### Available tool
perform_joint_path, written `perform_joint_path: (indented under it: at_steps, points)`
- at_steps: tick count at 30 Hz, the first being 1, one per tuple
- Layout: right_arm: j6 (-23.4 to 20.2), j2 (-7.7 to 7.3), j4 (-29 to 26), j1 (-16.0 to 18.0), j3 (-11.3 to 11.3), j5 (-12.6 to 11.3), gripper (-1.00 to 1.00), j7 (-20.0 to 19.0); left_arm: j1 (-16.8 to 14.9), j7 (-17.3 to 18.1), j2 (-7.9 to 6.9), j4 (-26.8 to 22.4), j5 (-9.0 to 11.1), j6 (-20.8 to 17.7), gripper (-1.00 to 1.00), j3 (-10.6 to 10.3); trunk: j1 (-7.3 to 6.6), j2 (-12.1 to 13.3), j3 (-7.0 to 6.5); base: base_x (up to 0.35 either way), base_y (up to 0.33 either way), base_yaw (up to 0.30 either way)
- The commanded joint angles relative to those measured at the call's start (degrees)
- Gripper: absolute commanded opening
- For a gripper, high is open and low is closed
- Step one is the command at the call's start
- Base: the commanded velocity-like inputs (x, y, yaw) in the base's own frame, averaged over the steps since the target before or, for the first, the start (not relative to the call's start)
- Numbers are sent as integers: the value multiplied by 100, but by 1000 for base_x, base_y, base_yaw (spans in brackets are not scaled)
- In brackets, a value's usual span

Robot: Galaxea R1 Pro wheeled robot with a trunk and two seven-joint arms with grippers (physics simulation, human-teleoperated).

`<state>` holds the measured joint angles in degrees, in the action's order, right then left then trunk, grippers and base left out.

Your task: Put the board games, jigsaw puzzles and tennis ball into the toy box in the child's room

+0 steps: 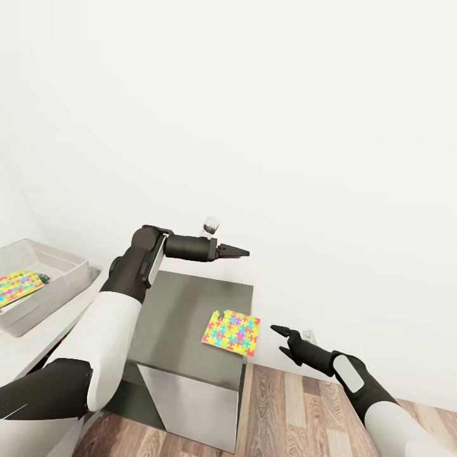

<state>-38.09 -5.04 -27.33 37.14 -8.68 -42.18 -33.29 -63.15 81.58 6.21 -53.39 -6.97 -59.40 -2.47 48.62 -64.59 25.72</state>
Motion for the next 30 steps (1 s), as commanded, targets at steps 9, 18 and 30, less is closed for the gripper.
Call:
perform_joint_path:
  at_steps: [9,18,30]
  points:
    - [-40,3,0,3,-21,-8,100,0,-4,57,1,-4,-59,-60,100,10,0,-4,6,0,98,0]
    - [-34,3,0,4,-22,-1,100,4,-4,58,-3,-4,-59,-60,100,10,0,-4,6,0,9,0]
    - [-26,3,0,4,-21,15,100,6,-4,59,2,-4,-57,-60,100,10,0,-4,6,0,71,0]
